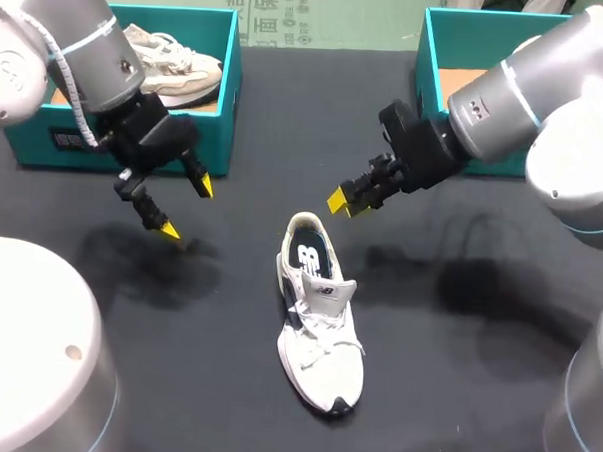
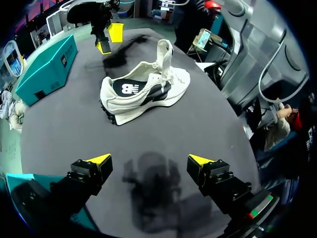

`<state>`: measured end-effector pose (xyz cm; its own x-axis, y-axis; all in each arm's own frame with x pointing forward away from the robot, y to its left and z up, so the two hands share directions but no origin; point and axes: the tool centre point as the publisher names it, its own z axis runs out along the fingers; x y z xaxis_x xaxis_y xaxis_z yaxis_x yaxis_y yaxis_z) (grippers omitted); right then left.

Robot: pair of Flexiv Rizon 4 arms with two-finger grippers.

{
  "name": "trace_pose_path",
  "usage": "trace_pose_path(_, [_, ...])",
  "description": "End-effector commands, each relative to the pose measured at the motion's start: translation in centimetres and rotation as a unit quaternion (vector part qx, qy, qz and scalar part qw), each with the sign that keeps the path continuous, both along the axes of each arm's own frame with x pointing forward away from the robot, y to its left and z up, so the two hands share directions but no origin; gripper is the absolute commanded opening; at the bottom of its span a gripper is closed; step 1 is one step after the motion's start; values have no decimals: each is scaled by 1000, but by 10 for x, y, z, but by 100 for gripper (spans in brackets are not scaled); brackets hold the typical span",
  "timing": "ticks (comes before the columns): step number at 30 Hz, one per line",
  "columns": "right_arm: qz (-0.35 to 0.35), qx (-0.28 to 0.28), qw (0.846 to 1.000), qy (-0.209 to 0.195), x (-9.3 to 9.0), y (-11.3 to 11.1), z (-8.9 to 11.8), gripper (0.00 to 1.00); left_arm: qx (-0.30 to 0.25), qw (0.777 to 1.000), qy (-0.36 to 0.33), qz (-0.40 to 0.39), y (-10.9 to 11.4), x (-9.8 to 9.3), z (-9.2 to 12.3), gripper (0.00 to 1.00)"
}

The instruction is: Take the shoe out of the shoebox, open the shoe tongue, remove and reinsert the insole, then place the shoe into the shoebox

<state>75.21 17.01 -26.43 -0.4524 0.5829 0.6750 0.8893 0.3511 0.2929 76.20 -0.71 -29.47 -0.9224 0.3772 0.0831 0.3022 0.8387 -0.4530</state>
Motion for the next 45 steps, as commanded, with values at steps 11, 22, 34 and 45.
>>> trace_pose_path(11, [-43, -116, 992, -2, -7, 10, 28, 49, 15, 1000, -13, -2, 44, 20, 31, 100])
trace_pose_path(22, [-101, -177, 979, -21, -22, 22, 35, 47, 7, 1000, -16, -7, 57, 29, 38, 100])
trace_pose_path(34, [-170, -251, 952, -23, -34, 42, 33, 0, 7, 1000, -16, -7, 57, 29, 38, 100])
trace_pose_path(45, [-201, -260, 943, -62, -37, 46, 34, 0, 7, 1000, -16, -7, 57, 29, 38, 100])
